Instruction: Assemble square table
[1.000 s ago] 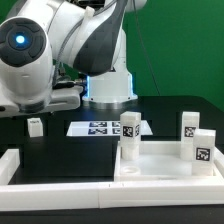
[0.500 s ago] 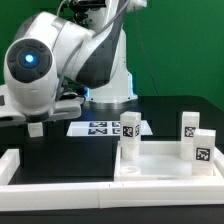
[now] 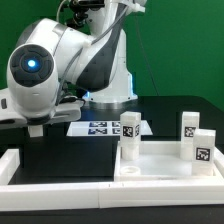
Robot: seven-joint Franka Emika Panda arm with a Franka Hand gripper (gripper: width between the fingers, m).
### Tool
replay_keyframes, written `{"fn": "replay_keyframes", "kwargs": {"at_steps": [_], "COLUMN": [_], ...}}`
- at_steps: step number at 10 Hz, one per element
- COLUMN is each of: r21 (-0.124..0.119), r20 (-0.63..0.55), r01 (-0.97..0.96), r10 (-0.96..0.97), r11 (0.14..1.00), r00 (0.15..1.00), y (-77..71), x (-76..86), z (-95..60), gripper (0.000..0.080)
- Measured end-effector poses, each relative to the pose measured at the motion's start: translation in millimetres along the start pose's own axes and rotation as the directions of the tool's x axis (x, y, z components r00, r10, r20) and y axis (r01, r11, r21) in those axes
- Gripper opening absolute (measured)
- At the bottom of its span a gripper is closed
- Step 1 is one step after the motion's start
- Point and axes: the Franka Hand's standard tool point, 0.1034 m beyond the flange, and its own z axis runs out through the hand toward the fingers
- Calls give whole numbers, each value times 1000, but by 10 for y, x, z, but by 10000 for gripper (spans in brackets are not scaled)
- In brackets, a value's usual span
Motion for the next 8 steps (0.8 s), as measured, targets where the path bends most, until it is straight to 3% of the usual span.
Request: {"fn": "replay_keyframes", "kwargs": {"at_steps": [1,8], "r21": [0,0], "r20": [0,2], "r01": [0,10], "r10": [0,-10], "r11": [1000,1000], "r00": [1000,1000], "y": [1,3], "x": [-1,-6], "z": [1,6], "gripper": [288,288]}}
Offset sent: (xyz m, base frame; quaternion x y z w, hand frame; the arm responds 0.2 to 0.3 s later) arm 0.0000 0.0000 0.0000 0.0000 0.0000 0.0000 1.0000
